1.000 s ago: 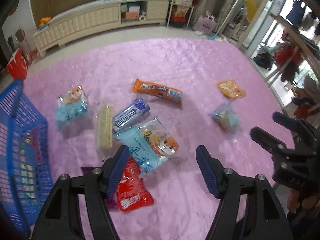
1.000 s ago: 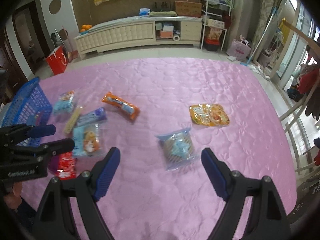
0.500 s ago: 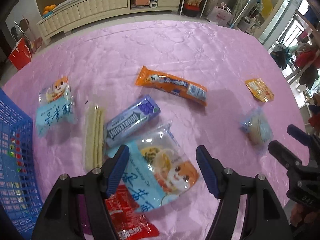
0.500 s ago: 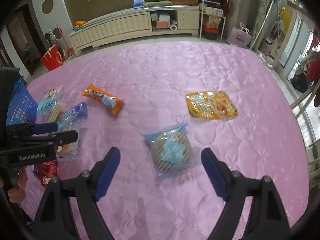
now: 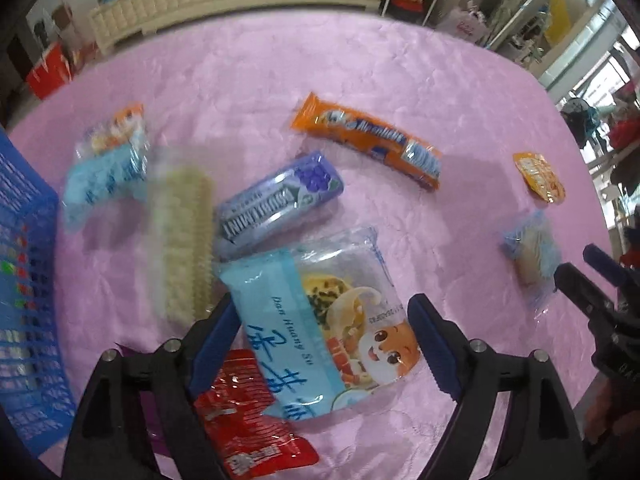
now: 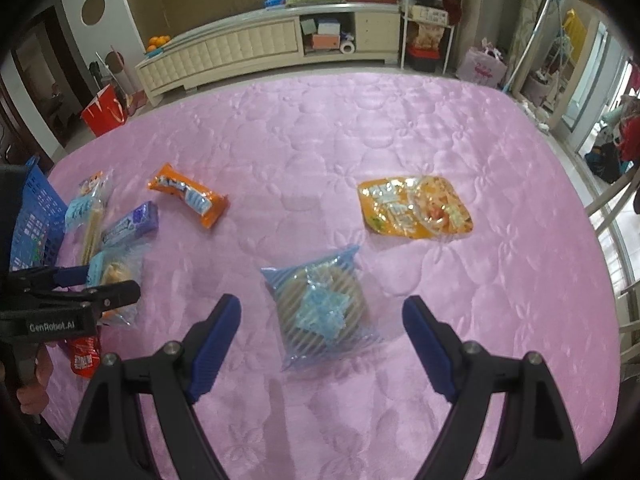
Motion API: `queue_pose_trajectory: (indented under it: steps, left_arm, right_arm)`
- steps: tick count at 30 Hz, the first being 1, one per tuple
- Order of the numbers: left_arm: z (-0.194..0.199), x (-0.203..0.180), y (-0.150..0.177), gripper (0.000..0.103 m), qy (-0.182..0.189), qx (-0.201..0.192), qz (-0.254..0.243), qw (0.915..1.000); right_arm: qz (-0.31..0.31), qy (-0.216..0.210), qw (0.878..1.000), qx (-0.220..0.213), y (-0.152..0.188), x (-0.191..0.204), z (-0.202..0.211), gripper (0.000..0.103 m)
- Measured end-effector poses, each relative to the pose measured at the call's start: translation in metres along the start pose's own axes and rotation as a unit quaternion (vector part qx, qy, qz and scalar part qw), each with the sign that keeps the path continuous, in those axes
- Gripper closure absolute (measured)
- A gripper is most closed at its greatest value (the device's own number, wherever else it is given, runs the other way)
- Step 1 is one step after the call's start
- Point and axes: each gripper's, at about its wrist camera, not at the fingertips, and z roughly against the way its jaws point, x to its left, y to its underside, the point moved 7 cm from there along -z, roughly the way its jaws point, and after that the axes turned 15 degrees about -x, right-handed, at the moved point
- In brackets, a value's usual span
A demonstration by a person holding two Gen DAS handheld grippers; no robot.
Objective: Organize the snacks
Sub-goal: 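Grasp the blue Dan Huang Su pack with the left gripper while the right grasps the striped bag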
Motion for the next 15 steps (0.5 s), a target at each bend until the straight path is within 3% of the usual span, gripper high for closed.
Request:
queue_pose_trajectory:
  steps: [2,5,12,14,15]
  left_arm:
    - [-0.007,0.001,0.004,0.02,0.011,0.015,0.015,0.9997]
    - [-0.007,-0.002,0.004,0.021,0.008,0.007,0.007,0.9999]
    - [-0.006,-0.017,0.009,0.033,-0.002,0.003,-0.036,0.9993]
    - [-0.006,-0.023,0.009,0.036,-0.001,0.001,-0.041,0.9992]
    - [-0.005,-0.024,0.01,0.036,0.003,-0.001,-0.043,0.9991]
  right_arm:
    - [-0.002,-0.007,1.0,0.01,0.003,-0.001,-0.006,0.017]
    - [-0.008,-0.014,0.999,0.027,0.007,-0.005,-0.017,0.017]
    - [0.006,-0.018,0.999,0.033,0.014,-0.007,-0.029,0.017]
    - [0.01,-0.011,1.0,0.025,0.014,-0.007,-0.027,0.027]
    - [0.012,-0.014,1.0,0.022,0.014,-0.006,-0.024,0.037]
